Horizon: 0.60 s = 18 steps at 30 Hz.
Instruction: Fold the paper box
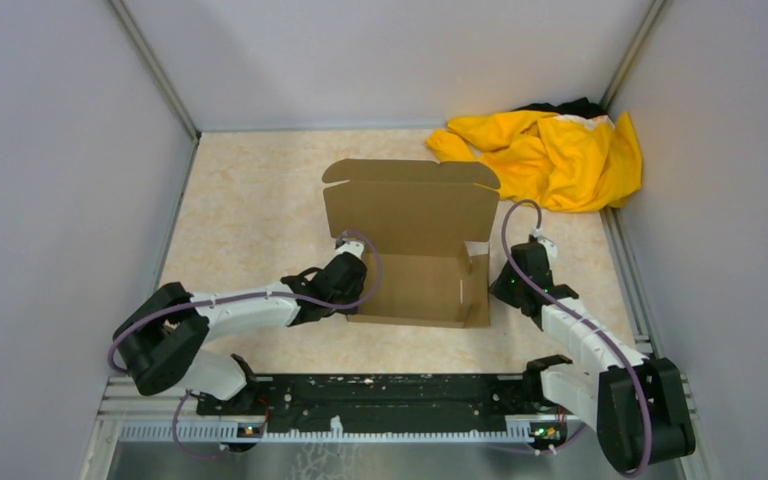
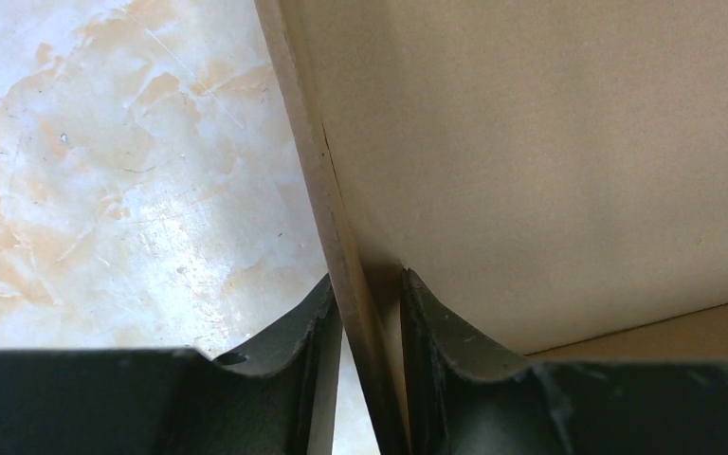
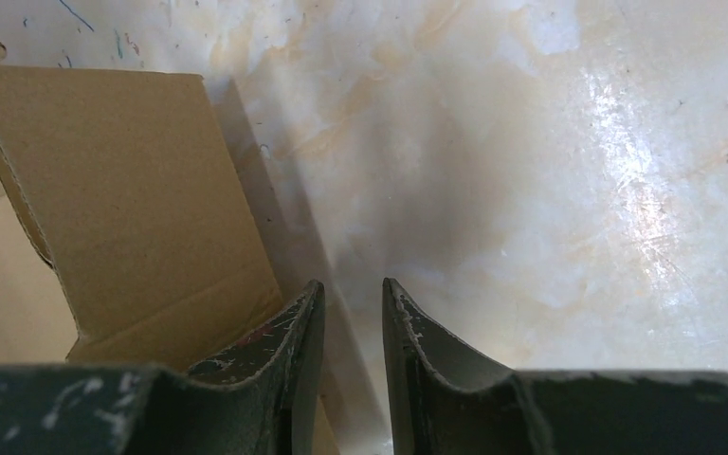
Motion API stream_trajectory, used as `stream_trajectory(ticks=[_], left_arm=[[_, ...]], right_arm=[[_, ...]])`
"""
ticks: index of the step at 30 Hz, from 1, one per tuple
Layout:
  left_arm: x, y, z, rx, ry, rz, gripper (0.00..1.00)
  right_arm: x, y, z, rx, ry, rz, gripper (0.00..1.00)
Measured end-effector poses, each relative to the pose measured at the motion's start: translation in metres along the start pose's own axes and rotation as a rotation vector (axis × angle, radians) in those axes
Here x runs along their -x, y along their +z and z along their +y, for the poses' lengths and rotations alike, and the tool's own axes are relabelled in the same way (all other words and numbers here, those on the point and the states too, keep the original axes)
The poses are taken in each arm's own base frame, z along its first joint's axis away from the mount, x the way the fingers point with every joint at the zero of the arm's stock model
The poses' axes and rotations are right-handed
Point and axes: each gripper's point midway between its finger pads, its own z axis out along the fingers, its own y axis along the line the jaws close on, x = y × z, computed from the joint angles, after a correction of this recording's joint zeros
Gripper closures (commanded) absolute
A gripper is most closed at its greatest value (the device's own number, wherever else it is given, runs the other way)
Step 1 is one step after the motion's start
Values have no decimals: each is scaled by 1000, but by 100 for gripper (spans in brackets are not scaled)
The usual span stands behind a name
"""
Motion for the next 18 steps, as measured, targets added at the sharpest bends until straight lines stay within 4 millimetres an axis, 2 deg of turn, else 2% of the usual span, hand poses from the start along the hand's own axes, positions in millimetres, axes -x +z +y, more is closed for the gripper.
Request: stream_trajectory(ticks=[10,18], left_arm=[[0,0,-1,-3,1,4,65],[-1,0,-2,-7,1,6,65]], right_arm=[[0,-1,10,48,-36,1,72],[1,-5,34,143,-70,-20,72]])
